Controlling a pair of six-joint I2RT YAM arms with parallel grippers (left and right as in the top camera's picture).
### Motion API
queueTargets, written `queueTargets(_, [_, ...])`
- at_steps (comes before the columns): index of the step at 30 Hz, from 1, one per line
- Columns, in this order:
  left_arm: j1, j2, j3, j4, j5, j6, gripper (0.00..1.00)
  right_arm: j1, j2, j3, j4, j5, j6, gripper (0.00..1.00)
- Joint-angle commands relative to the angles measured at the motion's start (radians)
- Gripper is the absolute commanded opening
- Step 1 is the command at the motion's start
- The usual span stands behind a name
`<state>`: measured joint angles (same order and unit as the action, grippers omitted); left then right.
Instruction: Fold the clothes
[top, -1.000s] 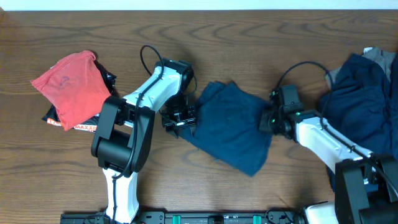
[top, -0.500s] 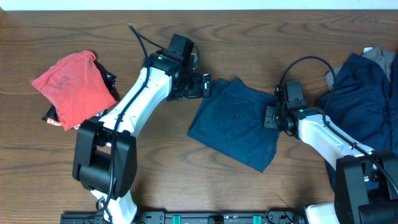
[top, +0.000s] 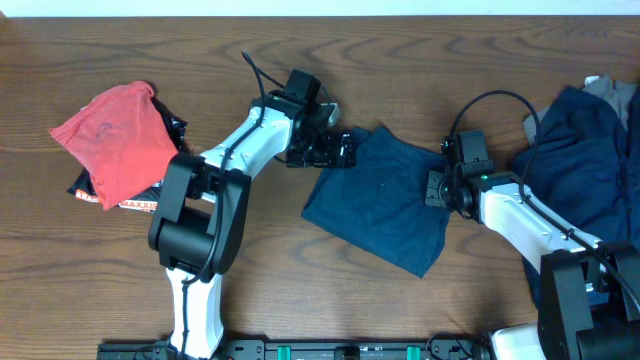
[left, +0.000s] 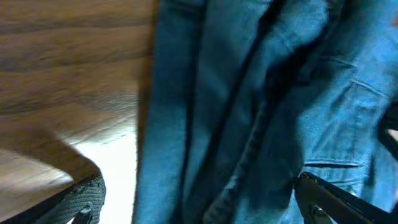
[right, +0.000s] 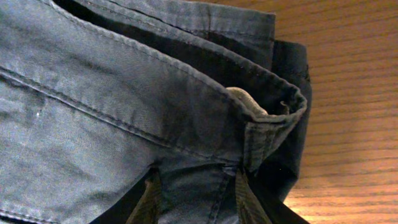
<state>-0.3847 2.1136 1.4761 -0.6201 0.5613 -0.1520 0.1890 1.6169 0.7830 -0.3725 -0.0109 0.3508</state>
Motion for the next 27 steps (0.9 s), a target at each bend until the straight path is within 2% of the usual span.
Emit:
queueTargets(1, [-0.028,0.056,0.001,-0.007,0.103,0.021,0.98,-0.011,0.027,-0.007,-0.02,0.044,-0.027,0.38])
queueTargets(3, [-0.051,0.079,0.0,-0.019,0.105,0.022,0.98,-0.011,0.027,-0.007,-0.025,0.044,-0.035,0.39])
queueTargets(5, [-0.074,0.101,0.0,-0.033,0.106,0.022,0.87,-0.012,0.027,-0.007,-0.03,0.044,-0.046,0.39])
queueTargets(7, [-0.095,0.118,0.0,-0.045,0.105,0.022,0.72,-0.012,0.027,-0.007,-0.034,0.044,-0.05,0.39])
queueTargets(9, [-0.111,0.126,0.0,-0.044,0.104,0.026,0.52,-0.012,0.027,-0.007,-0.036,0.044,-0.053,0.39])
queueTargets(10, [-0.115,0.126,0.0,-0.037,0.101,0.025,0.38,-0.012,0.027,-0.007,-0.037,0.044,-0.053,0.39])
queueTargets(11, [-0.115,0.126,0.0,-0.029,0.101,0.025,0.2,-0.012,0.027,-0.007,-0.039,0.044,-0.053,0.39])
queueTargets(12, [-0.111,0.122,0.001,-0.02,0.101,0.024,0.09,-0.012,0.027,-0.007,-0.039,0.044,-0.053,0.39])
queueTargets(15, [-0.085,0.105,0.002,-0.014,0.095,0.023,0.06,-0.012,0.023,-0.006,-0.043,0.044,-0.053,0.4])
queueTargets(20, [0.01,0.032,0.004,-0.066,-0.045,0.017,0.06,-0.029,-0.038,0.034,-0.098,0.045,-0.053,0.42])
queueTargets(24, [0.135,-0.086,0.004,-0.11,-0.164,0.017,0.06,-0.071,-0.126,0.101,-0.182,0.048,-0.06,0.43])
queueTargets(27, [0.252,-0.198,0.004,-0.12,-0.196,0.017,0.06,-0.095,-0.185,0.137,-0.236,0.048,-0.071,0.43])
